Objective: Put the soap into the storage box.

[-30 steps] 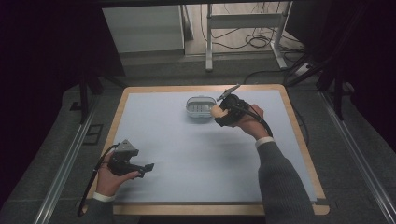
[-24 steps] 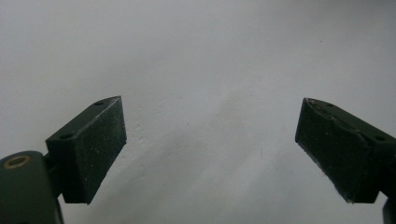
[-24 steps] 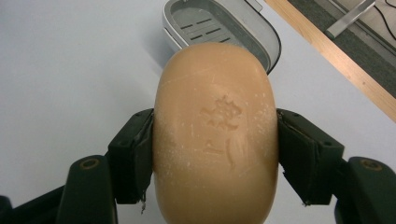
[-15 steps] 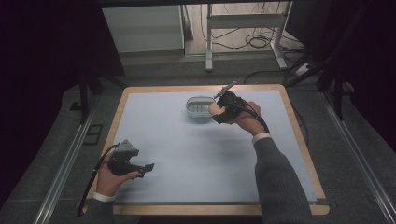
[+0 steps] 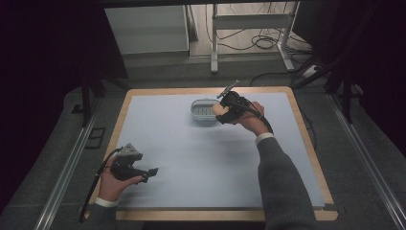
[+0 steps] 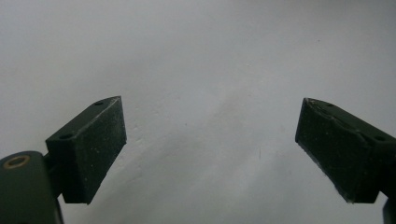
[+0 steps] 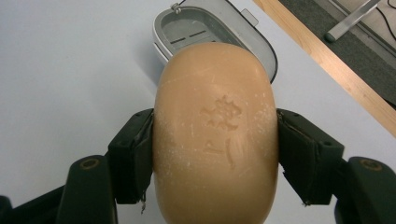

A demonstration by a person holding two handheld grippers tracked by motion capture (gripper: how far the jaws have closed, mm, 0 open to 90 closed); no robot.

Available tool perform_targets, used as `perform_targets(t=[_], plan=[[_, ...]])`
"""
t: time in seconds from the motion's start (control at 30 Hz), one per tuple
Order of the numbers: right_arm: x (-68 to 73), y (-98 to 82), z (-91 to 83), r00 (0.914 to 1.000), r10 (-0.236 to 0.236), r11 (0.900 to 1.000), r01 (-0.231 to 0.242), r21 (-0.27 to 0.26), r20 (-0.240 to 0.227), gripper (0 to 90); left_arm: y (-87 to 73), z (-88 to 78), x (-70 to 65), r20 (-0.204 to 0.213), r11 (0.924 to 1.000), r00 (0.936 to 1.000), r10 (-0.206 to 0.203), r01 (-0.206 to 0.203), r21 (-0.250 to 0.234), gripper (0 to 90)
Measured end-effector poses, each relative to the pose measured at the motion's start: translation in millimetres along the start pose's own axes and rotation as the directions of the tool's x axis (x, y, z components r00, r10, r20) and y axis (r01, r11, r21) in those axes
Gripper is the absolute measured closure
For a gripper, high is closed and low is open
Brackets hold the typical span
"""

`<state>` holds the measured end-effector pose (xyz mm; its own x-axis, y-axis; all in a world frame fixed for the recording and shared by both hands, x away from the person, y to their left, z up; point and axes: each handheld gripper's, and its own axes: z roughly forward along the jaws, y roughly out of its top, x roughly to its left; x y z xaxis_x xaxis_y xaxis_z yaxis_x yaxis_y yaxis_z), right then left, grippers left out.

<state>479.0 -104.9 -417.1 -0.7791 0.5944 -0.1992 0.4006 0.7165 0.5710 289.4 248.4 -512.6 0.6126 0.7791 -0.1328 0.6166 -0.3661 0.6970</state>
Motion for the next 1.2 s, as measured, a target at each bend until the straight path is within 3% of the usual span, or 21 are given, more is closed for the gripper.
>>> perform_targets(t=[0.8, 1.2], plan=[[-11.1, 13.7, 22.1, 0.9998, 0.015, 1.0, -0.015, 0.011, -0.011, 33.0, 0.1, -2.0, 1.8, -0.001, 1.0, 1.0, -0.002, 0.002, -0.007, 9.1], [-12.5, 21.6, 38.5, 0.9998, -0.005, 1.0, 0.006, 0.029, -0.021, 33.0, -0.8, -2.1, 4.4, 0.001, 0.9999, 0.9999, -0.01, 0.01, -0.011, 9.1]])
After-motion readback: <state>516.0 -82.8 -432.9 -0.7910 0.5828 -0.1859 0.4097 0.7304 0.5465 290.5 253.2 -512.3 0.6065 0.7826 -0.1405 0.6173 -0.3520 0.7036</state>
